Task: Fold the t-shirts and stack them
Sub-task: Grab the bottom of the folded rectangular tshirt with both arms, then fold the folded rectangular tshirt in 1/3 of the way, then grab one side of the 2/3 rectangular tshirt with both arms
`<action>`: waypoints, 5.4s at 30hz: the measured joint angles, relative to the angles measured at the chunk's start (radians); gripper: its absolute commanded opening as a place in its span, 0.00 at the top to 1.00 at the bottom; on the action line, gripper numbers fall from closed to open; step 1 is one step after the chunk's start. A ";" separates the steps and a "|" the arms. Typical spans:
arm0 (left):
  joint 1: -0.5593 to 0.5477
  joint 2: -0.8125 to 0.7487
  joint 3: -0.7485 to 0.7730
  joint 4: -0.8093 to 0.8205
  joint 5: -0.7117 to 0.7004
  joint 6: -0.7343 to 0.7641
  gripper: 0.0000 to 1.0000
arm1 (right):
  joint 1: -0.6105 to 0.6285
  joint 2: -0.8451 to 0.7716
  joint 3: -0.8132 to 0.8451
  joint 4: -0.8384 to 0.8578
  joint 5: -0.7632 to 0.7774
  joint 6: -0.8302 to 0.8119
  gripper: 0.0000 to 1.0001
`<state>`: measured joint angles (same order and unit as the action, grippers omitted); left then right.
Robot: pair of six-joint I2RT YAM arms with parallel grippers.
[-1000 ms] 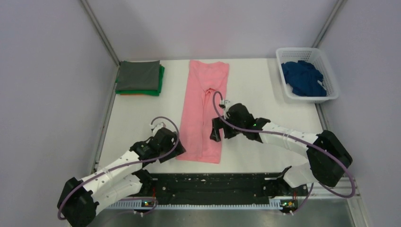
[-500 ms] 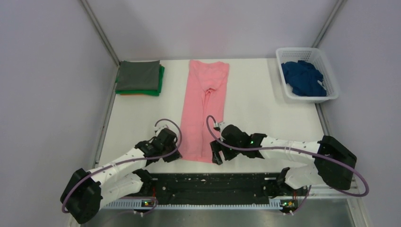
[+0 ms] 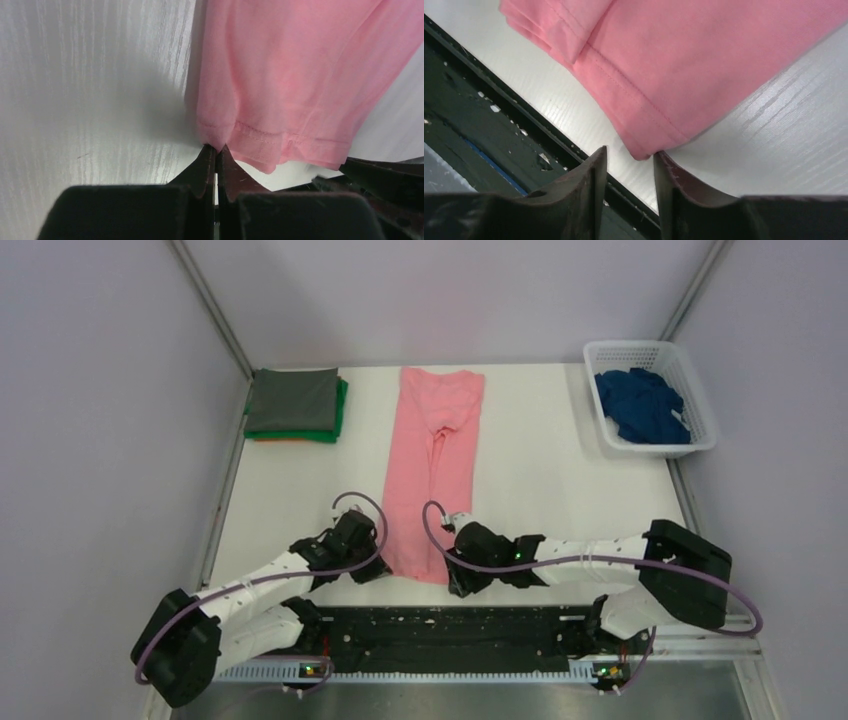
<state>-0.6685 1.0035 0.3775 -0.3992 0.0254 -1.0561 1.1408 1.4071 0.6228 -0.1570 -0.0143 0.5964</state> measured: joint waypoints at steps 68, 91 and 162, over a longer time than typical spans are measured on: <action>0.304 0.827 0.871 0.038 0.098 0.338 0.97 | -0.661 0.328 0.425 0.122 -0.083 -0.047 1.00; 0.388 0.760 0.856 -0.002 0.164 0.378 0.01 | -0.758 0.418 0.471 0.135 -0.253 -0.096 0.01; 0.177 -0.097 0.073 0.045 0.314 0.137 1.00 | -0.340 -0.470 -0.129 -0.159 -0.195 0.055 1.00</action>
<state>-0.4915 0.9070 0.4507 -0.3538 0.3397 -0.9188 0.8009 0.9371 0.4942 -0.3164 -0.2089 0.6518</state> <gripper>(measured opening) 0.021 0.012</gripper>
